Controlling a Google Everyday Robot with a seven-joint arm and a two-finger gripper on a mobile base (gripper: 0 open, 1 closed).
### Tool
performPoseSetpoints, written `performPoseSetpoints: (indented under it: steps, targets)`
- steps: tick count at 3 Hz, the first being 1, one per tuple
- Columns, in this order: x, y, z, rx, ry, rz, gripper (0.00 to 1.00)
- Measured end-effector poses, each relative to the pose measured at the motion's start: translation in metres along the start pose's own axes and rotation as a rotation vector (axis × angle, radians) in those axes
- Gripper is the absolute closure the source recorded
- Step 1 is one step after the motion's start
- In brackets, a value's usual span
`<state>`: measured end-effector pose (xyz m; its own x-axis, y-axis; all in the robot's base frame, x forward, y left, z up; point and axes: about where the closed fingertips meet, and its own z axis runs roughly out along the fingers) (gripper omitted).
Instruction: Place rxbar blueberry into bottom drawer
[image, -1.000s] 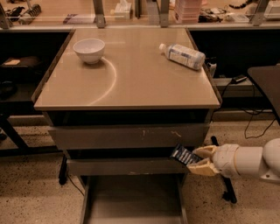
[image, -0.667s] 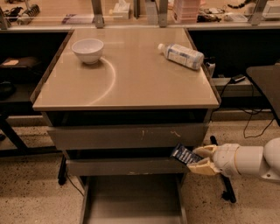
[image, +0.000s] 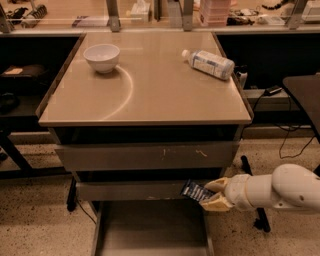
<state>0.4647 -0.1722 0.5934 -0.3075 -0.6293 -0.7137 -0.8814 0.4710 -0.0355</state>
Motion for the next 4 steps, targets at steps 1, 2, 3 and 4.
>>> performPoseSetpoints:
  steps: [1,2,3,4]
  targets:
    - [0.043,0.036,0.076,-0.099,0.084,0.0,1.0]
    - [0.092,0.057,0.142,-0.122,0.159,0.016,1.0]
    - [0.126,0.056,0.182,-0.103,0.206,0.053,1.0]
    - [0.136,0.044,0.209,-0.091,0.169,0.097,1.0]
